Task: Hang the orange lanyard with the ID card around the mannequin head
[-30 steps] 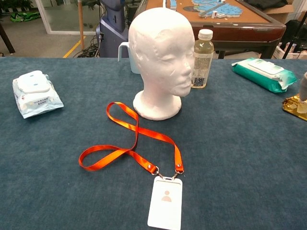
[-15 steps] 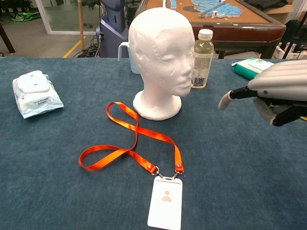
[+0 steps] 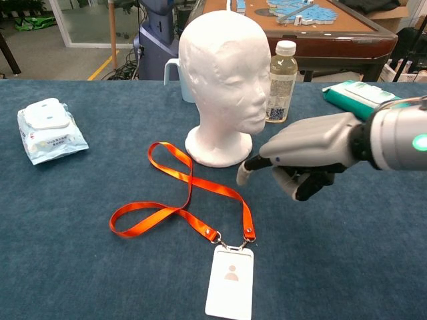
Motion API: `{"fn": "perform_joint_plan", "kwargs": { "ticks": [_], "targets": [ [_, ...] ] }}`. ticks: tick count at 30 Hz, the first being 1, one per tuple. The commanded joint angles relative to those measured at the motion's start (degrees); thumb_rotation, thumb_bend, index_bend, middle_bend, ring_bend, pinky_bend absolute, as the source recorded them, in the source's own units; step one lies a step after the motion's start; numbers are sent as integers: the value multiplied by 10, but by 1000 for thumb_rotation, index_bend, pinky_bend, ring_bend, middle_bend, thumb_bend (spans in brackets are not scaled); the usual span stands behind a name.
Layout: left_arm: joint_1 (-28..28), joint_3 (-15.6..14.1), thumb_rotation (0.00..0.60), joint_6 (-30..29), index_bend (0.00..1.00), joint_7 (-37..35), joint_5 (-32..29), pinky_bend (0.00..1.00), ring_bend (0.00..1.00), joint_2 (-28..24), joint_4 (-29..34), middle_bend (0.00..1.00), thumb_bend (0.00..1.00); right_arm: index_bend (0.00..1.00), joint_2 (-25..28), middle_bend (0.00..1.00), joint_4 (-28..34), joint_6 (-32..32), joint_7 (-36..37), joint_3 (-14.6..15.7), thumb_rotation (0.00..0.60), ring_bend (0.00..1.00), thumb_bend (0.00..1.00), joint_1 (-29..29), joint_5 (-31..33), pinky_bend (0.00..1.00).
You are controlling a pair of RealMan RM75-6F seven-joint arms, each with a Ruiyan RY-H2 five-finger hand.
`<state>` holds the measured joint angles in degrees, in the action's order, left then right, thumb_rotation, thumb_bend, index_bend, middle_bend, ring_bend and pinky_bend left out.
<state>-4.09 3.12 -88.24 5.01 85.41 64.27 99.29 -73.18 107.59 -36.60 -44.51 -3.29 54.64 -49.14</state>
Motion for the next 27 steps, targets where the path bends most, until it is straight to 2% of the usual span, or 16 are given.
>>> {"fn": "perform_joint_plan", "kwargs": {
  "ticks": [1, 10, 20, 27],
  "targets": [
    [1, 0, 600, -1, 70, -1, 1, 698, 604, -1, 0, 593, 370, 177, -36, 1000, -26, -5, -15, 17, 600, 1000, 1000, 35, 36, 1000],
    [5, -3, 600, -3, 70, -9, 3, 699, 608, -1, -4, 595, 370, 178, -92, 1000, -68, -34, -28, 46, 600, 1000, 1000, 92, 100, 1000],
    [6, -5, 600, -2, 70, -18, 7, 699, 611, 1, -10, 598, 371, 178, -104, 1000, -79, -55, -23, 76, 600, 1000, 1000, 117, 127, 1000],
    [5, -5, 600, 1, 70, -17, 9, 698, 612, 4, -12, 598, 370, 178, -86, 1000, -60, -77, -17, 98, 600, 1000, 1000, 118, 129, 1000]
  ]
}}
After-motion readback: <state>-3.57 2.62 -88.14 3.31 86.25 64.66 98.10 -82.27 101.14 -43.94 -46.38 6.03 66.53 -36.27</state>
